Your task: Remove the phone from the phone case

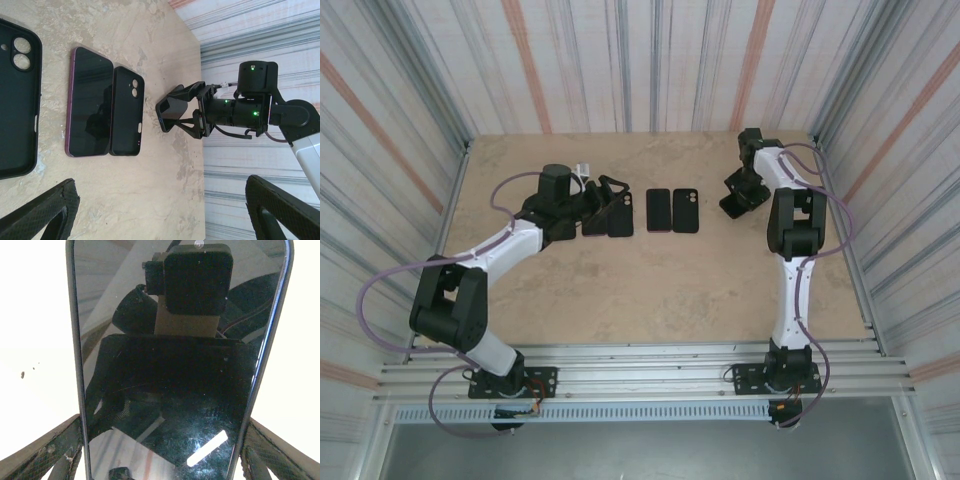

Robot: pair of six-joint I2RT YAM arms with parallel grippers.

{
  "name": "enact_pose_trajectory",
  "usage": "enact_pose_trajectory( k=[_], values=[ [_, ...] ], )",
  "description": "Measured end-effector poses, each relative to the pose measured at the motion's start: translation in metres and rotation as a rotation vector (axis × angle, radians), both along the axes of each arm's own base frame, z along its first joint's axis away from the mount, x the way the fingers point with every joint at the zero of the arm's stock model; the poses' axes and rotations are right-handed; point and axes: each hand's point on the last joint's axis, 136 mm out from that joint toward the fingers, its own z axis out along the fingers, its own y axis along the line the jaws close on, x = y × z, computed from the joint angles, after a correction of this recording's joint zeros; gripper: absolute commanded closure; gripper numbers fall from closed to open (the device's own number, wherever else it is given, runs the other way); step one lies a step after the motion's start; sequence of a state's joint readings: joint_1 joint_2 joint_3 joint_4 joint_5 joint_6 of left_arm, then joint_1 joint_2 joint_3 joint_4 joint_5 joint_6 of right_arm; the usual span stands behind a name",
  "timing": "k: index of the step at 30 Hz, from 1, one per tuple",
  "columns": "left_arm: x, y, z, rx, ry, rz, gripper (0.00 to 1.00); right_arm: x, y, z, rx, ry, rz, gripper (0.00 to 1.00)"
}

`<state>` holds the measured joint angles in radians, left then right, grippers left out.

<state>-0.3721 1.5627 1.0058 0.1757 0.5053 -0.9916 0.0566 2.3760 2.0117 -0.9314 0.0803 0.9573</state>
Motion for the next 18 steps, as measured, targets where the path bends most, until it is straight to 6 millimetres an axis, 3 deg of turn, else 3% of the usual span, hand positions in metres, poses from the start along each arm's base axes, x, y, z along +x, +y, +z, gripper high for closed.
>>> enact_pose_trajectory(
  k=[6,18],
  values=[
    [0.000,0.000,0.003,-0.002,-0.006,0.000,0.11,-0.006,0.000,0.002,-0.014,-0.014,0.069,0.36],
    [0.000,0.000,0.003,-0.003,-0.006,0.000,0.11,-0.057,0.010,0.004,-0.055,0.030,0.280,0.36]
  ],
)
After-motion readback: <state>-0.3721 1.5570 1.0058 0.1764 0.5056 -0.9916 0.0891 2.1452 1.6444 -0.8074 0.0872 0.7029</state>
